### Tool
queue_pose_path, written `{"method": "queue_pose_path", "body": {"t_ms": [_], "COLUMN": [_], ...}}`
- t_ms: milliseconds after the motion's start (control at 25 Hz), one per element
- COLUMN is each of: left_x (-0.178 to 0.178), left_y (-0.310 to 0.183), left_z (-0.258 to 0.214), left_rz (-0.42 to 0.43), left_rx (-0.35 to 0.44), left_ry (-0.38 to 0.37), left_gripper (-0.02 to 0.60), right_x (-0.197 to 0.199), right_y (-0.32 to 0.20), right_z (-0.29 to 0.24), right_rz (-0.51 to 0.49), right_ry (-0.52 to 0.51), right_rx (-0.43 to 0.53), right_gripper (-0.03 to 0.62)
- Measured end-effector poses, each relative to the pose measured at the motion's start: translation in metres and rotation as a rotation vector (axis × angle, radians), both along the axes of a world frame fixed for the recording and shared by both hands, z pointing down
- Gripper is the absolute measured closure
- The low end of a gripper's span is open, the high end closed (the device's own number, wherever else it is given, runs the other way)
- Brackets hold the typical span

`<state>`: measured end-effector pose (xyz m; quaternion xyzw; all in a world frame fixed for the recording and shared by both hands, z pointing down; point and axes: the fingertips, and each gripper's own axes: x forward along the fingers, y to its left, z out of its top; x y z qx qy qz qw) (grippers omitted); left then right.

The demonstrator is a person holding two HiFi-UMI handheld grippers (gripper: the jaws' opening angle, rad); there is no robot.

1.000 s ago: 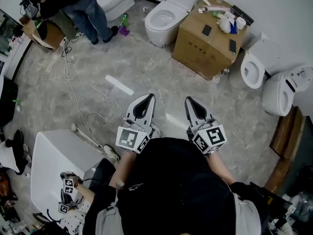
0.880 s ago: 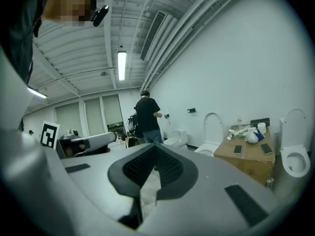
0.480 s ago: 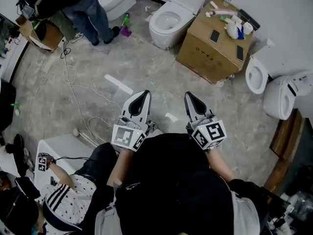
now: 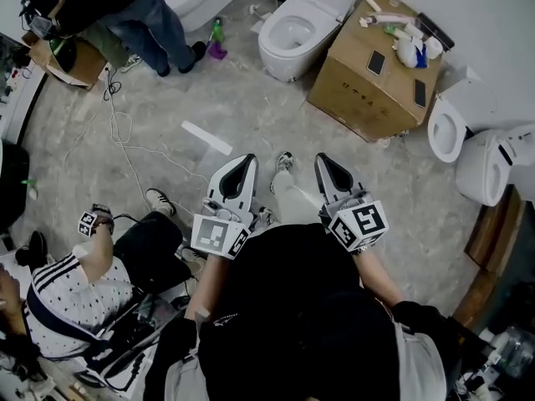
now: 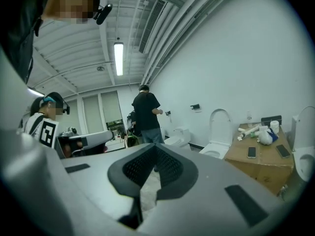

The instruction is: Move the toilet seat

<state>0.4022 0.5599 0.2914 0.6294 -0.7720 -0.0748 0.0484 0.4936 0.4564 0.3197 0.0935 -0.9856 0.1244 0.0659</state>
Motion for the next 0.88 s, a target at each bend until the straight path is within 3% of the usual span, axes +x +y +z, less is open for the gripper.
{"method": "queue_pose_path", "body": {"t_ms": [360, 560, 760, 880], "left_x": [-0.077, -0.134, -0.139, -0.151], "left_y": [-0.054, -0.108, -0.136, -0.153], "left_z": [-0.005, -0.016, -0.014, -0.011], "left_rz": [-0.017, -0.013, -0.039, -0.069], "left_rx": [-0.019, -0.033, 0.02, 0.009], "left_ry": [-0.014, -0.022, -0.041, -0.022], "left_gripper": [0.574, 0.574, 0.574, 0.574], "right_x": [-0.088, -0.145, -0.157, -0.169], "right_y": [-0.056, -0.111, -0.14, -0.159], "right_z": [-0.004, -0.013, -0.003, -0.003], "right_rz": [-0.043, -0.041, -0.081, -0.106], "right_ry": [-0.022, -0.021, -0.044, -0.05], "right_rx": [0.005, -0.016, -0.01, -0.002], "right_gripper": [0.58, 0.58, 0.58, 0.58]}}
